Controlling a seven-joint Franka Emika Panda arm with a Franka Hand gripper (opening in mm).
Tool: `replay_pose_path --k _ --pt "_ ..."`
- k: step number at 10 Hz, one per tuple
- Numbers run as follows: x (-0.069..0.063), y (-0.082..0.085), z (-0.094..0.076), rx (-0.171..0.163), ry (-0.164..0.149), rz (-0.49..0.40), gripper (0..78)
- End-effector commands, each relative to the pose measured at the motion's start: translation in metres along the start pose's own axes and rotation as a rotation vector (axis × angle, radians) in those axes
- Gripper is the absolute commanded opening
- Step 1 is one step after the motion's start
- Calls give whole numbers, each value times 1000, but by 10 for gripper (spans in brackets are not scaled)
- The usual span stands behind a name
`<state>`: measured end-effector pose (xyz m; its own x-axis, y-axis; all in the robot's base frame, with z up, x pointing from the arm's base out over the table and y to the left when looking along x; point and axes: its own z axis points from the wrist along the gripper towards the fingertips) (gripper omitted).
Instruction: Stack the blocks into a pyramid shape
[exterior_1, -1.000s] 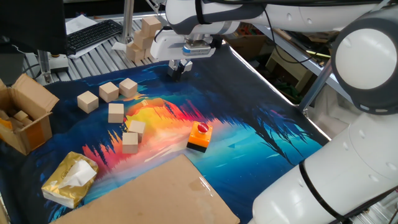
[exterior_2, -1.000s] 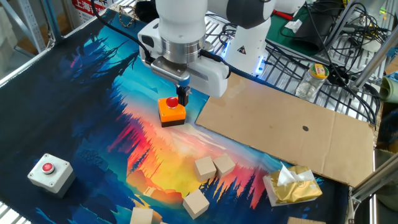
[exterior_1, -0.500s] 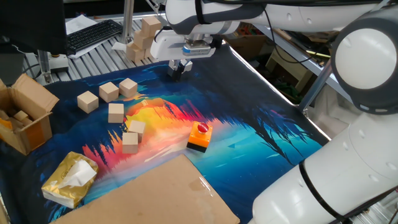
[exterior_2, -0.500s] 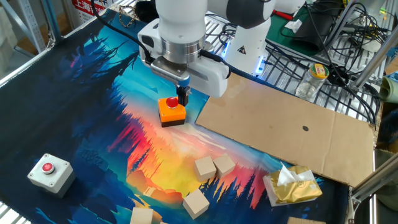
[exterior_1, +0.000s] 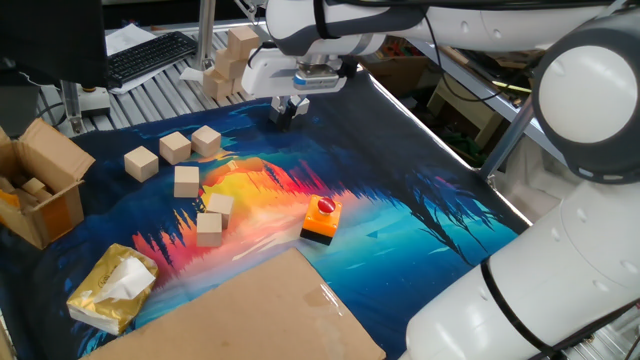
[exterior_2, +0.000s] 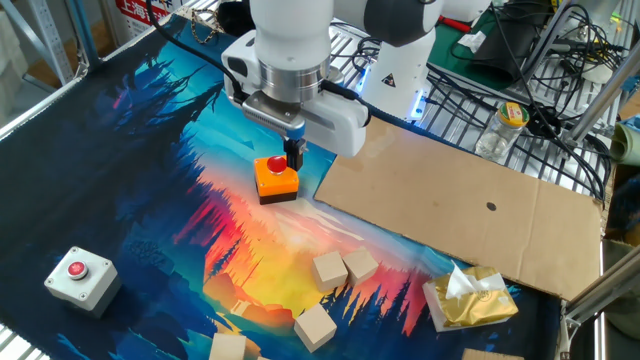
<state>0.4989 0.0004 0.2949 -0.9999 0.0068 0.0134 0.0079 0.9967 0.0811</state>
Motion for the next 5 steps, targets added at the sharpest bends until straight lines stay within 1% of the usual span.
replay_pose_path --k 1,4,5 --pt "-2 1 4 -2 -5 3 0" --pt "-3 1 11 -2 -6 5 0" --pt "-3 2 16 -2 -8 6 0"
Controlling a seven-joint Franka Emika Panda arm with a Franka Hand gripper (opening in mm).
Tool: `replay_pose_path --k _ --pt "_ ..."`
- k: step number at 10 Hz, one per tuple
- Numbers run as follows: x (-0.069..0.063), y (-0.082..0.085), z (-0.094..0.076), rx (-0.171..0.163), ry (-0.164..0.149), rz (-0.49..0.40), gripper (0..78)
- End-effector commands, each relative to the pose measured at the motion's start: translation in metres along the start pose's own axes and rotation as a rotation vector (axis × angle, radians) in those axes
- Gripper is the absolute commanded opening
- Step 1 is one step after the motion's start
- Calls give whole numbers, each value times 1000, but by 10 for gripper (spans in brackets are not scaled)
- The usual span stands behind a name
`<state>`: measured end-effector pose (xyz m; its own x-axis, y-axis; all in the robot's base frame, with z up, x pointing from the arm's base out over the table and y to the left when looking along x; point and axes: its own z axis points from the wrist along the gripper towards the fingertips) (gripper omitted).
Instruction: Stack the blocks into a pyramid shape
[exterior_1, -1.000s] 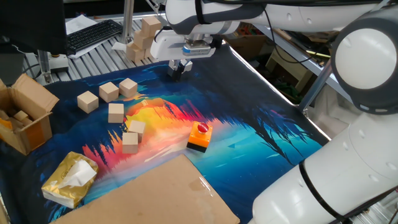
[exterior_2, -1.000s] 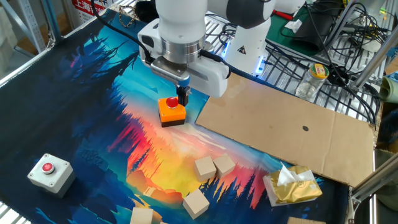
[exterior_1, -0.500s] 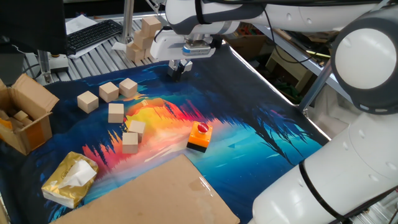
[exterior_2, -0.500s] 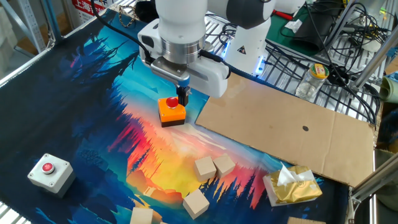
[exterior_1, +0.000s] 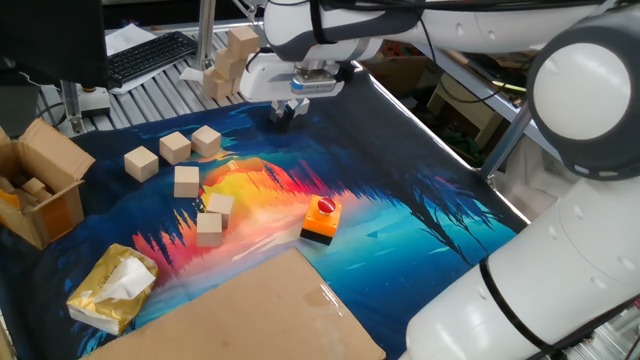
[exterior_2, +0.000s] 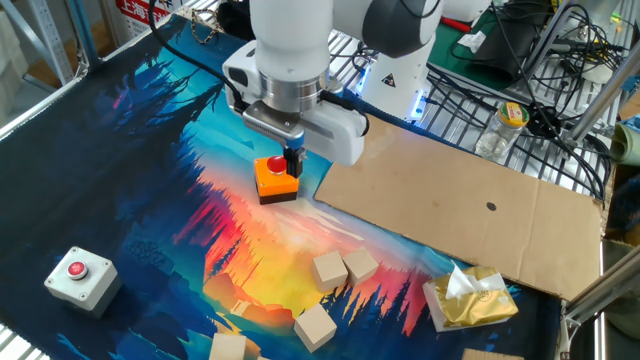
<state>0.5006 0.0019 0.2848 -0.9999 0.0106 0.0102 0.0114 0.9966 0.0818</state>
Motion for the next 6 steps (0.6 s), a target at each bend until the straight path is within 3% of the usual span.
replay_pose_path --k 1,6 --pt "-2 3 14 -6 -8 12 0" --pt "-2 23 40 -11 -22 60 0"
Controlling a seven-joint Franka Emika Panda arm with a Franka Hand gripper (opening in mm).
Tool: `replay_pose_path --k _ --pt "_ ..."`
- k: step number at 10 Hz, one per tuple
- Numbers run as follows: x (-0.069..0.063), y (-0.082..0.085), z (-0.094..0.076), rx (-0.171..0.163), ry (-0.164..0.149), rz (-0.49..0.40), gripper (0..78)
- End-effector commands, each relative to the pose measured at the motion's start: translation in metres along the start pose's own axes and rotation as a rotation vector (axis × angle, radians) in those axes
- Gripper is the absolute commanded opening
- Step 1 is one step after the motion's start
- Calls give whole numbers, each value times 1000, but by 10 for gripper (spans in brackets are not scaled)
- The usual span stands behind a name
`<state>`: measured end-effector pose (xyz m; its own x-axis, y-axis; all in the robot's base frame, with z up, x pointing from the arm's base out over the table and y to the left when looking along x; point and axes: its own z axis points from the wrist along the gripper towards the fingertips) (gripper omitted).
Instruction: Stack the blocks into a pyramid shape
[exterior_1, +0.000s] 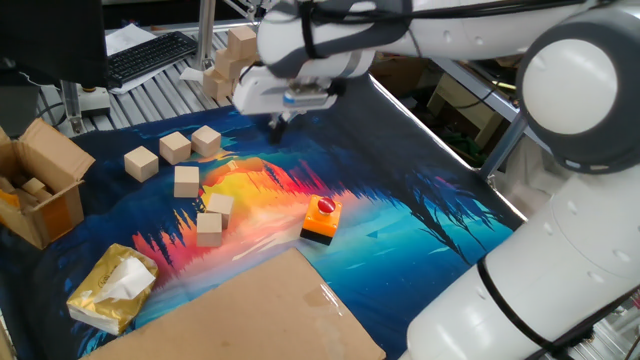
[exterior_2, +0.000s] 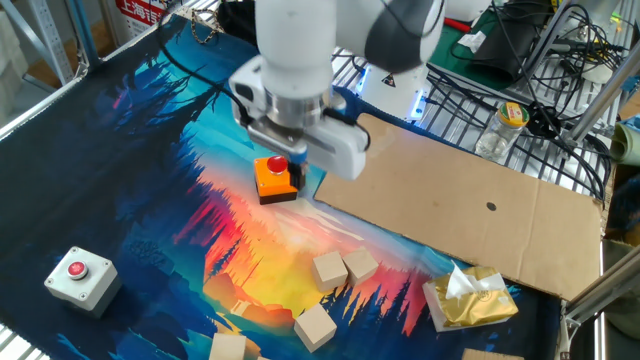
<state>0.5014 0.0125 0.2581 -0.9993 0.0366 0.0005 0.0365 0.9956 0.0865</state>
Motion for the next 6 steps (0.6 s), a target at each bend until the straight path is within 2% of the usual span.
replay_pose_path --k 1,6 --pt "-1 16 14 -7 -9 39 0" --pt "-7 20 23 -2 -8 54 0"
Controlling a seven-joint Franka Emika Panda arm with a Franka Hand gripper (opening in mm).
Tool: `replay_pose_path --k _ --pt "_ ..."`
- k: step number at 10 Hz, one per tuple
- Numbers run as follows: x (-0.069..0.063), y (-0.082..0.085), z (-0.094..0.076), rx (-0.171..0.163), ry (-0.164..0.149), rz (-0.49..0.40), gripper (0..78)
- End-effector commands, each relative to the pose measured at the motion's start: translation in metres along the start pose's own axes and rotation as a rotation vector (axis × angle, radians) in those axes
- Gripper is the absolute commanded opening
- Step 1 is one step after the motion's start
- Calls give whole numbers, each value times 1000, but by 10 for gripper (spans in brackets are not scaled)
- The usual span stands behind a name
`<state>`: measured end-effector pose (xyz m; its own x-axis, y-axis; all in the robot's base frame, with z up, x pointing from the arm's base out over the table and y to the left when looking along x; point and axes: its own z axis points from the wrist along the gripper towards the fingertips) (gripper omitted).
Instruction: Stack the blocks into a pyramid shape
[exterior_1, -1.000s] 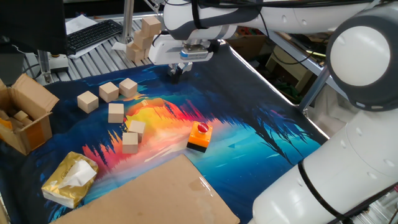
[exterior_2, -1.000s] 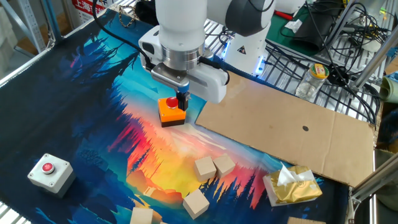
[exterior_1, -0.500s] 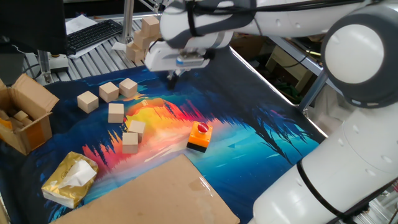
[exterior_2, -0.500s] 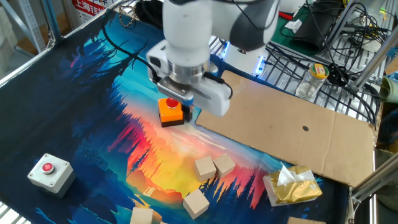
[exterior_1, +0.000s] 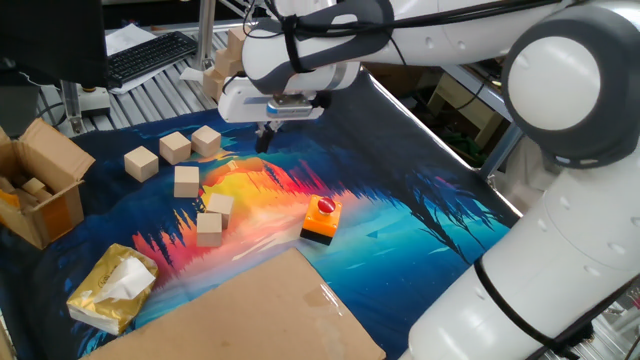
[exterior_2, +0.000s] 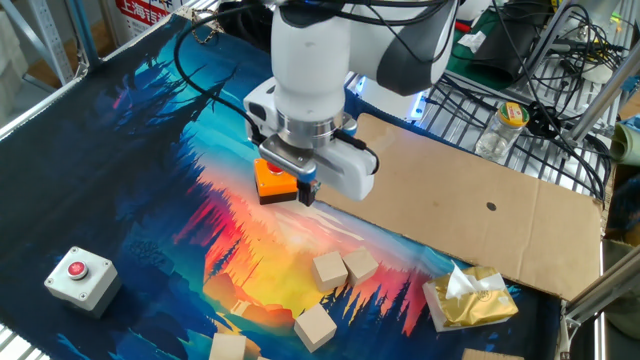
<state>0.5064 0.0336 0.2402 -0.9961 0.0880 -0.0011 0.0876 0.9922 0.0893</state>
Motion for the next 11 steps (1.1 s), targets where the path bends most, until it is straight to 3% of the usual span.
replay_pose_path --k 1,5,7,11 --pt "-4 2 6 1 -2 6 0" --pt "-5 3 8 1 -17 12 0" --pt "-5 3 8 -17 -18 15 0" --pt "-5 3 8 -25 39 58 0"
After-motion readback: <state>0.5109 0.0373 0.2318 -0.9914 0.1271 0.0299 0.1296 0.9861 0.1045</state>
